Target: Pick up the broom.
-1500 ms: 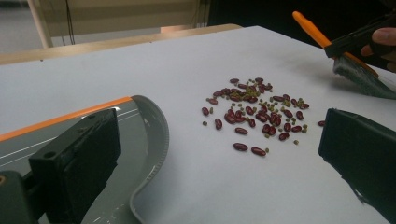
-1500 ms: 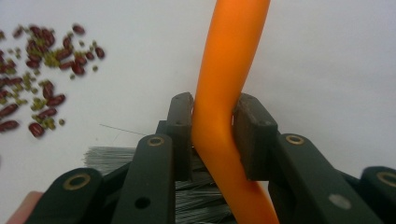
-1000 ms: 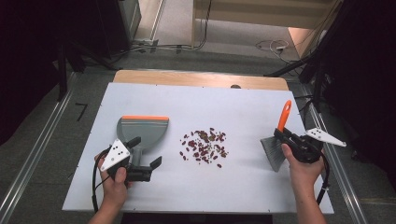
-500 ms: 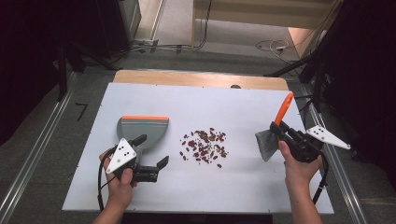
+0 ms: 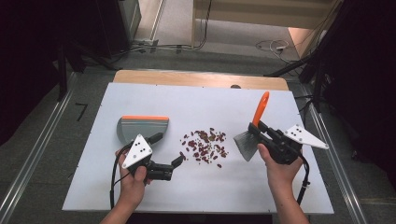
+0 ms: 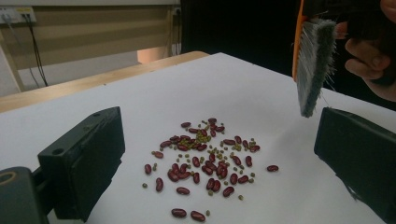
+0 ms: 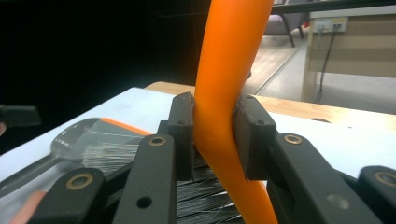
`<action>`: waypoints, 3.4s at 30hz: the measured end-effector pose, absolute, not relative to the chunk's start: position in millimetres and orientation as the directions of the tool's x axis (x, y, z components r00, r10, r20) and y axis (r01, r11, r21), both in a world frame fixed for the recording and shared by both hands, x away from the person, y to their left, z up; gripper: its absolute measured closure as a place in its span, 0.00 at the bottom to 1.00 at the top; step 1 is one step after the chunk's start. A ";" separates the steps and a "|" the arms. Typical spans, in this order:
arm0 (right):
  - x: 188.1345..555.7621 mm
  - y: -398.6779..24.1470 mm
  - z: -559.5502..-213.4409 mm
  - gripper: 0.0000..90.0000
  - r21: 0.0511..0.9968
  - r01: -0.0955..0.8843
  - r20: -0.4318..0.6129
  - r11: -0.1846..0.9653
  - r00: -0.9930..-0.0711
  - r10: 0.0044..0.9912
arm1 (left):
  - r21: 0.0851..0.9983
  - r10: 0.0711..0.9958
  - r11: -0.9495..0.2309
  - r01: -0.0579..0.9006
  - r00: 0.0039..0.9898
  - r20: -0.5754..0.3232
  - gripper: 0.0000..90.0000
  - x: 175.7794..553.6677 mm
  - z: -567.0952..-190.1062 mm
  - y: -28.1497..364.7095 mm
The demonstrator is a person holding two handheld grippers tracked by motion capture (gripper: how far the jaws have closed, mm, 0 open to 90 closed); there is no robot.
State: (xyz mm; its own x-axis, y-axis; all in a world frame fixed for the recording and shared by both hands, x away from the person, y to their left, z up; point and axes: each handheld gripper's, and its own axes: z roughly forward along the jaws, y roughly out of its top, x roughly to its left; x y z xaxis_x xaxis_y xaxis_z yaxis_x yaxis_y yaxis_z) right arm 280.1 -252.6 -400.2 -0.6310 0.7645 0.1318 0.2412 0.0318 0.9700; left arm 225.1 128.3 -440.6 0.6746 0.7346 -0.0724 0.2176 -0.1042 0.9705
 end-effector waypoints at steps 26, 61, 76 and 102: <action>271.5 -180.3 -396.8 0.77 0.978 0.195 0.097 0.072 -0.731 0.676 | 0.950 0.607 -0.106 0.293 0.776 -0.172 0.04 242.9 -445.4 75.0; 262.8 -160.0 -396.2 0.60 0.972 0.192 0.079 0.137 -0.812 0.579 | 0.908 0.596 -0.191 0.374 0.779 -0.195 0.96 240.6 -447.2 58.6; 294.6 -202.5 -397.3 0.46 0.942 0.253 0.180 0.222 -0.936 0.303 | 0.913 0.413 -0.221 0.342 0.881 -0.230 0.96 250.1 -436.3 89.7; 292.6 -177.4 -416.3 0.76 0.899 0.325 0.348 0.294 -0.937 -0.028 | 0.922 0.176 -0.242 0.301 0.948 -0.263 0.95 247.1 -439.2 86.1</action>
